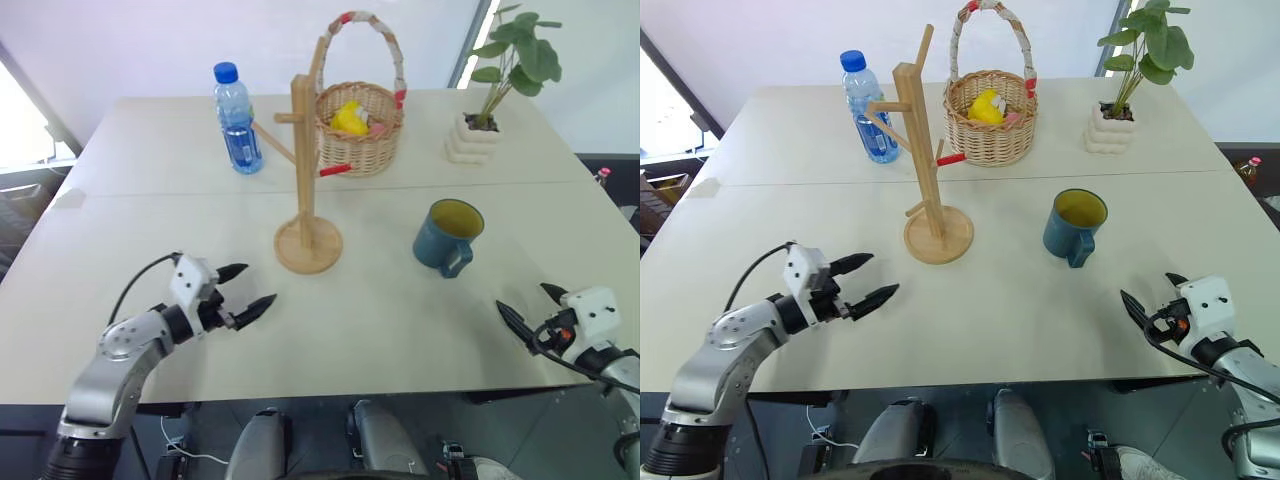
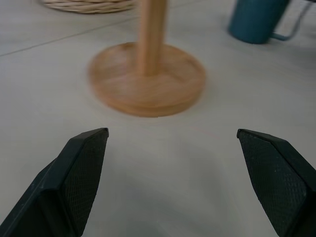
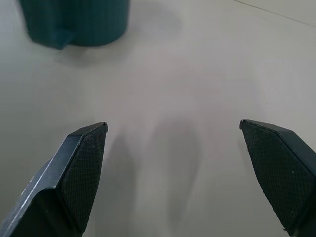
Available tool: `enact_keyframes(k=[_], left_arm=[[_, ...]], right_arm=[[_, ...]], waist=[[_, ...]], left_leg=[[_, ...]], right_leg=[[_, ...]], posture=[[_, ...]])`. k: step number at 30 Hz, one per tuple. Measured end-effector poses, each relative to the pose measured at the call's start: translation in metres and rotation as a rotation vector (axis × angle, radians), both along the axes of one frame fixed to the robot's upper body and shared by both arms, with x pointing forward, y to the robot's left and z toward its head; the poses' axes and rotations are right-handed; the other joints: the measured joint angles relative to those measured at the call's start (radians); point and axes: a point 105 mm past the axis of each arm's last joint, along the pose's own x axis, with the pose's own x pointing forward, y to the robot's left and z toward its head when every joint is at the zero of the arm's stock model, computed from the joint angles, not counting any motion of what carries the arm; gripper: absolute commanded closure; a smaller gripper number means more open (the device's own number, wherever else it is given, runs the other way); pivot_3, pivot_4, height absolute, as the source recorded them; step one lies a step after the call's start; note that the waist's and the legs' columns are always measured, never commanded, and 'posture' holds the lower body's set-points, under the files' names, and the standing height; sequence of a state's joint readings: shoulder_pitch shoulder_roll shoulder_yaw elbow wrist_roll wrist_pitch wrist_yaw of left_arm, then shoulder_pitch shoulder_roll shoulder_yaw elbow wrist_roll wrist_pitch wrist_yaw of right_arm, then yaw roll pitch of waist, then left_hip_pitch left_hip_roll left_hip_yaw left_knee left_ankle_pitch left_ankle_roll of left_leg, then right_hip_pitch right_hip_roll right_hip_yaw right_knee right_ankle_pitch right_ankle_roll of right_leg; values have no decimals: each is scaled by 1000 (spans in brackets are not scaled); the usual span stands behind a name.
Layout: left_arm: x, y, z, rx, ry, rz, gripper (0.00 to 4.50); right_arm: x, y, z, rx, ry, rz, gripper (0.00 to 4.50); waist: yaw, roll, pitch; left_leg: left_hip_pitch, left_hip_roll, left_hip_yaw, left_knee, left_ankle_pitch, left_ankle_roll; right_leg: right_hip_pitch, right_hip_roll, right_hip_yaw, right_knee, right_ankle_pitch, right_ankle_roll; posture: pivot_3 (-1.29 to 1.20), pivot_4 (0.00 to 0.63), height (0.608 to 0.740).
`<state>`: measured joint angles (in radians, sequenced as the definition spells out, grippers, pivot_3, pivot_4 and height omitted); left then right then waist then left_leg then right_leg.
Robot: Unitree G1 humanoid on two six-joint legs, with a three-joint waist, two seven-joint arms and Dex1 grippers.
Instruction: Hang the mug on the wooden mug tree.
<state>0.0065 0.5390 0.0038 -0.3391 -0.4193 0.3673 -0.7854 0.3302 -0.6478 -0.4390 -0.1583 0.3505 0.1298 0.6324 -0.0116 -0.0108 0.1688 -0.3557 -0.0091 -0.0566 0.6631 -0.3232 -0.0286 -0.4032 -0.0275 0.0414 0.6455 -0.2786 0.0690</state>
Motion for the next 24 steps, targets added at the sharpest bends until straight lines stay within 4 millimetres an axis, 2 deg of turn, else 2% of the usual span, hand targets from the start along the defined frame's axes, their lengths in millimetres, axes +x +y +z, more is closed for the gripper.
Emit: enact_keyframes(k=[7, 9, 11, 17, 24], left_arm=[[-4, -50, 9, -11, -47, -191, 0], [-4, -64, 16, -32, -70, -236, 0], [-4, -72, 20, -35, -86, -262, 0], [-7, -77, 19, -35, -78, -311, 0], [-16, -84, 15, -25, -50, -377, 0]], right_arm=[[-5, 60, 3, 60, 0, 164, 50], [-1, 82, 4, 93, -26, 201, 576], [2, 94, 6, 119, -46, 214, 1262], [18, 103, 9, 138, -96, 175, 4480], [37, 102, 5, 143, -122, 97, 4480]], waist=[[1, 0, 0], [1, 0, 0], [0, 0, 0], [1, 0, 0], [0, 0, 0]], left_leg=[[0, 0, -1, 0, 0, 0], [0, 0, 0, 1, 0, 0], [0, 0, 0, 1, 0, 0], [0, 0, 0, 1, 0, 0], [0, -1, -1, 1, 0, 0]], right_leg=[[0, 2, 0, 0, 0, 1], [0, 2, 0, 0, 0, 1], [0, 2, 0, 0, 0, 1], [0, 2, 0, 0, 0, 1], [0, 2, -1, 0, 0, 1]], posture=[[0, 150, 740], [0, 150, 740], [0, 150, 740], [0, 150, 740], [0, 150, 740]])
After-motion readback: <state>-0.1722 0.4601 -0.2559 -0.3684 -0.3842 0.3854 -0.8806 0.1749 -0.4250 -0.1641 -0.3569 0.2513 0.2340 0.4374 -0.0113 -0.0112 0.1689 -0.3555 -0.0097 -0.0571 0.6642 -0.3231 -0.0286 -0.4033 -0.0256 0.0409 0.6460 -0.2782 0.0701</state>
